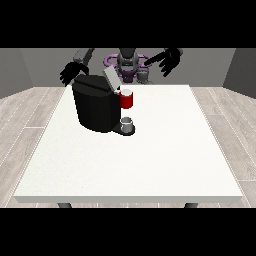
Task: Insert the coffee pod into the coffee machine and close the lid
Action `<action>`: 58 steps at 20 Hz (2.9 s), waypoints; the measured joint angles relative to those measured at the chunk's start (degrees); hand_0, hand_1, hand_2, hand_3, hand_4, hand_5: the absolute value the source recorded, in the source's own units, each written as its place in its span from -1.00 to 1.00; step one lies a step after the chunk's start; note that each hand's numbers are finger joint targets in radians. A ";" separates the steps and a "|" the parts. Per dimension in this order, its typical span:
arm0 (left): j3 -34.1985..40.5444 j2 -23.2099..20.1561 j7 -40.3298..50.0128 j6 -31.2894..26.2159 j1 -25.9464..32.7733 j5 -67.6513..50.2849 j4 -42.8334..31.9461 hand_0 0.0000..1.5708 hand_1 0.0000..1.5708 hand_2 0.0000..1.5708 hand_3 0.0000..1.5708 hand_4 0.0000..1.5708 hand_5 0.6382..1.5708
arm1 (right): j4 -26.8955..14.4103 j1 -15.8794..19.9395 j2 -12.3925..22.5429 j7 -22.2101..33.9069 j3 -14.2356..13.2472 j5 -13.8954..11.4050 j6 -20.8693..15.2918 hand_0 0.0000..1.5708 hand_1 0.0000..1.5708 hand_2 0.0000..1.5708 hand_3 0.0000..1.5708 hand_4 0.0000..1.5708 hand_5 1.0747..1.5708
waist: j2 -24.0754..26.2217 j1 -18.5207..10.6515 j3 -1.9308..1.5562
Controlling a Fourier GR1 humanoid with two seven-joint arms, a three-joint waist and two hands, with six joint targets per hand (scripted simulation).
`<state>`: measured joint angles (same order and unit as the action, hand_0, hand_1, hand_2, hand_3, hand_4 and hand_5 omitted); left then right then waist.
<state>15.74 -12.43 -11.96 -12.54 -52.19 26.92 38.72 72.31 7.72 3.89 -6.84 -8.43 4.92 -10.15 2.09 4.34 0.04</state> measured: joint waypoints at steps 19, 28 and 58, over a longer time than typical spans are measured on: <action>5.30 8.88 -1.00 -3.98 21.35 -14.10 5.94 -1.00 -1.00 -1.00 -1.00 -0.97 1.00 | 10.63 0.45 5.94 7.73 3.79 0.40 8.18 -1.00 -1.00 -1.00 -1.00 -1.00 1.00 | 12.39 -8.06 -0.03; 2.68 11.27 1.29 -4.69 26.54 -18.17 15.02 -1.00 -1.00 -1.00 -1.00 -1.00 1.00 | 11.76 5.98 7.01 10.11 6.51 -1.71 10.75 -1.00 -1.00 -1.00 -1.00 -0.79 1.00 | 9.78 -11.12 -0.05; -4.94 9.03 7.99 -0.34 37.82 -27.24 39.71 -1.00 -1.00 -1.00 -1.00 -1.00 1.00 | -6.82 24.28 5.66 4.97 3.85 -4.21 13.42 -1.00 -1.00 -1.00 -1.00 -1.00 1.00 | -4.09 -11.41 -0.02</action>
<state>10.81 -3.40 -3.97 -12.88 -14.37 -0.32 78.43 65.50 32.00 9.56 -1.87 -4.58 0.71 3.27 -1.99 -7.08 0.02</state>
